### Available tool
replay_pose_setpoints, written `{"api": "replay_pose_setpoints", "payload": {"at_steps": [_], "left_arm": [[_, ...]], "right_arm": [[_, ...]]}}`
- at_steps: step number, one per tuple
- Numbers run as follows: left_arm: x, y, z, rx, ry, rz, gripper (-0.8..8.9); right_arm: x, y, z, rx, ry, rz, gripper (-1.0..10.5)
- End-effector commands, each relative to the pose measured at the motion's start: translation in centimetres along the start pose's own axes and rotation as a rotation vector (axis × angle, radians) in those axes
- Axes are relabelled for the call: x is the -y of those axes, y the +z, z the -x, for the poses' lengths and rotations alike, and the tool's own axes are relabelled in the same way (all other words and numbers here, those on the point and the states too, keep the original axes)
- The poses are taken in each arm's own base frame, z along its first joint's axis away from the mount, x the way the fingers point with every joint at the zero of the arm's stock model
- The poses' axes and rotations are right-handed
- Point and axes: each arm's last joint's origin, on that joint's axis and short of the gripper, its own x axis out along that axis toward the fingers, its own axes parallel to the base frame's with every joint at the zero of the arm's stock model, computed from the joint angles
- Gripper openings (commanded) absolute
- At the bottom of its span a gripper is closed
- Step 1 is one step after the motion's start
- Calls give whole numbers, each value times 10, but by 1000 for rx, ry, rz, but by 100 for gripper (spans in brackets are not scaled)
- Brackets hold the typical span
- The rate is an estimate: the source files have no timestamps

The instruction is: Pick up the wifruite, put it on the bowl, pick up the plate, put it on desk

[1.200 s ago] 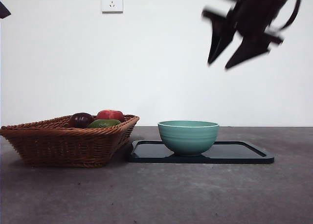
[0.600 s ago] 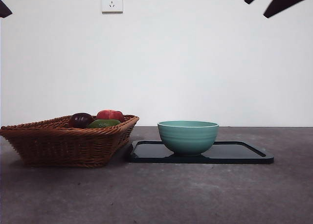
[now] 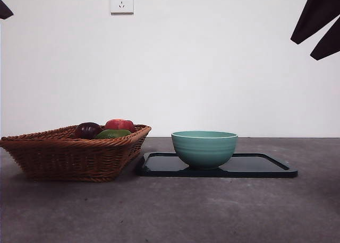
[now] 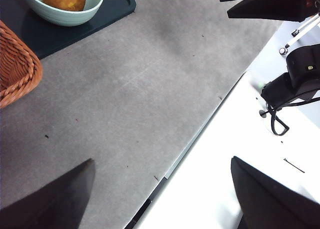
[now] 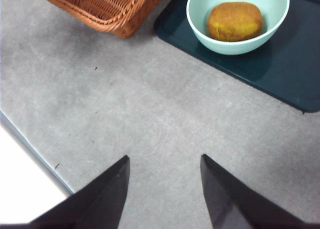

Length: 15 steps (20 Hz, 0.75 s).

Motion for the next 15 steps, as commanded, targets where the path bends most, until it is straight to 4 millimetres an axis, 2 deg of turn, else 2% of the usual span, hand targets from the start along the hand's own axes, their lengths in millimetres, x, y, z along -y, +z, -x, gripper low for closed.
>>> {"api": "replay_pose_setpoints", "payload": {"at_steps": [1, 11, 15], "left_arm": [[1, 3, 1, 11, -11, -29, 429], [1, 6, 1, 31, -10, -42, 429], [-3, 26, -5, 121, -8, -87, 430]], "right_arm": [[-2, 2, 0, 8, 10, -3, 226], [-2, 2, 0, 8, 10, -3, 225], [-2, 2, 0, 8, 10, -3, 226]]}}
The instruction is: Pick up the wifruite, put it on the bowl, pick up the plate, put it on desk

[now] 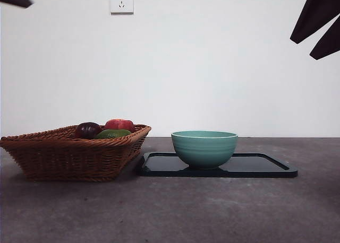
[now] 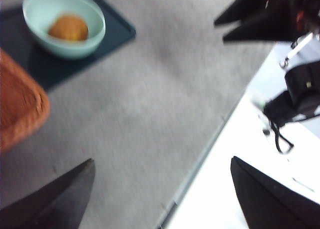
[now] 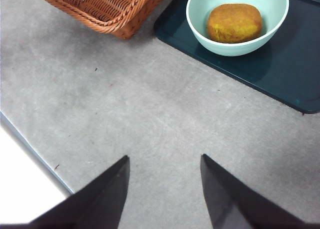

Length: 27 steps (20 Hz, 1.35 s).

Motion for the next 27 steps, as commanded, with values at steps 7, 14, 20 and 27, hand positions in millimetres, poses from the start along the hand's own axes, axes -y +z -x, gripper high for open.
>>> {"api": "replay_pose_setpoints", "payload": {"at_steps": [7, 14, 20, 27], "left_arm": [[-37, 79, -53, -15, 45, -87, 431], [-78, 149, -123, -66, 79, -164, 431], [-100, 160, -196, -150, 67, -207, 430], [-114, 140, -266, -264, 85, -290, 429]], "right_arm": [[-3, 1, 2, 7, 37, -2, 226], [-7, -8, 19, 30, 65, 4, 225], [-10, -17, 35, 69, 71, -3, 225], [-11, -24, 43, 65, 71, -17, 225]]}}
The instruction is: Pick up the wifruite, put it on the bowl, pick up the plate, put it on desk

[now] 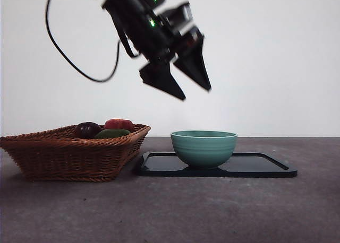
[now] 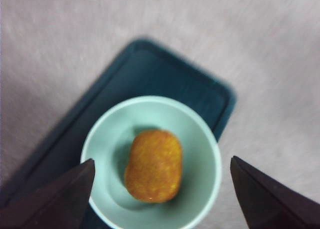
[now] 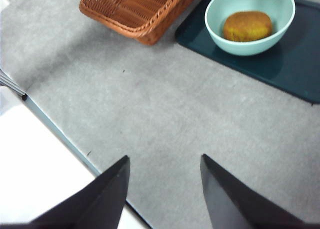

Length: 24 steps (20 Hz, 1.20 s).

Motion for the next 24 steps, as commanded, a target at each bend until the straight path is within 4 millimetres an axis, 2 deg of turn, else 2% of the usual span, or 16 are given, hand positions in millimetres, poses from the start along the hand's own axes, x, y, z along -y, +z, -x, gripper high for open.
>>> {"api": "replay_pose_setpoints", "payload": {"at_steps": [1, 6, 11, 24], "left_arm": [[0, 2, -24, -13, -11, -57, 429], [2, -7, -55, -35, -30, -77, 429], [-1, -19, -75, -89, -30, -69, 428], [1, -24, -86, -104, -34, -100, 398]], "right_arm": [[-1, 1, 1, -2, 8, -7, 225], [-1, 1, 1, -5, 7, -12, 225], [-1, 0, 1, -9, 7, -25, 225], [-1, 0, 1, -9, 6, -28, 225]]}}
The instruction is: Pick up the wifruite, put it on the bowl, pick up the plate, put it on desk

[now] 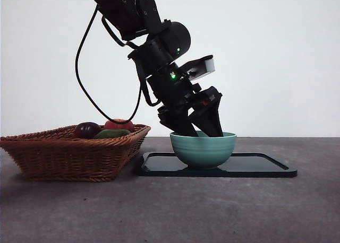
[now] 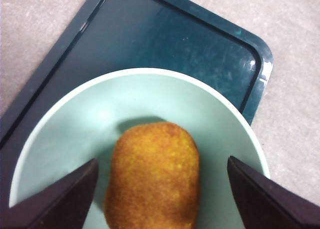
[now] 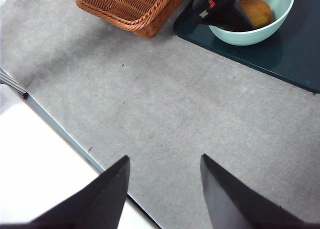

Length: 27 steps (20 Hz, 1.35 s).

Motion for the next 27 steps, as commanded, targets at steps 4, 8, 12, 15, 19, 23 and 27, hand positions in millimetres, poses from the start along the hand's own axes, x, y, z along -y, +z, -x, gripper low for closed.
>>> {"api": "replay_pose_setpoints", "payload": {"at_steps": [4, 8, 12, 15, 19, 23, 27], "left_arm": [[2, 0, -16, -25, 11, -26, 393], [3, 1, -16, -20, 13, -29, 203], [3, 5, -11, -7, 18, -16, 171], [2, 18, 2, 13, 26, 13, 171], [1, 50, 37, 51, 29, 19, 171], [0, 82, 96, 157, 68, 83, 149], [4, 88, 173, 258, 126, 123, 149]], "right_arm": [[-1, 2, 1, 8, 9, -3, 225], [-1, 2, 1, 7, 9, -4, 225], [-1, 2, 1, 8, 9, -3, 225], [-1, 2, 1, 10, -2, -3, 225], [-1, 2, 1, 10, -2, -3, 225], [-1, 2, 1, 10, -2, -2, 225], [-1, 2, 1, 11, -2, 2, 225]]}}
